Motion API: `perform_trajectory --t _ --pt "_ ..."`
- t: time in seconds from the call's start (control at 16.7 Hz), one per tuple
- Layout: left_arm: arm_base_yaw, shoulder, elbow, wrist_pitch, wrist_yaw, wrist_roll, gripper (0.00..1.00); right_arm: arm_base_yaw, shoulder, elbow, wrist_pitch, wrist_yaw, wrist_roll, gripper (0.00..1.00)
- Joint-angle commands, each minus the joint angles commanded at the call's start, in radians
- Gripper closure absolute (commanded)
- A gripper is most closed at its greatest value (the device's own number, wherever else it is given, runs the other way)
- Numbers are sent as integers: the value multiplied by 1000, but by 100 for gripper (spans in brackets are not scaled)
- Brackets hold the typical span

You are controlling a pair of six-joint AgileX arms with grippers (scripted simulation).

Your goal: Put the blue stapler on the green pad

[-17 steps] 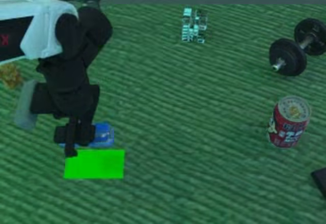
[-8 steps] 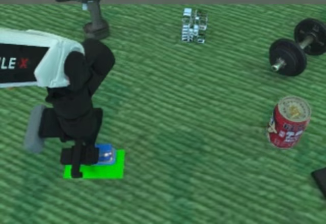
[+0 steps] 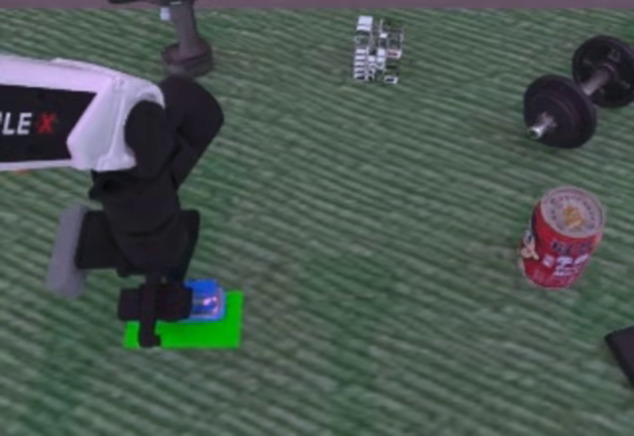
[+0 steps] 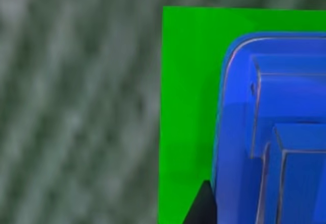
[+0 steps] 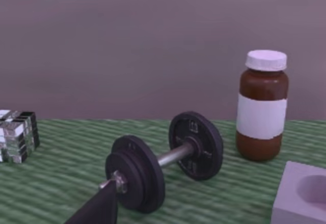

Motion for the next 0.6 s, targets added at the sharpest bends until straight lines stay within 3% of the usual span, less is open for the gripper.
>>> perform_trajectory --t 0.36,0.6 --pt "0 0 0 0 0 0 2 0 0 0 0 0 0 0" --pt "0 0 0 0 0 0 0 0 0 0 0 0 0 0"
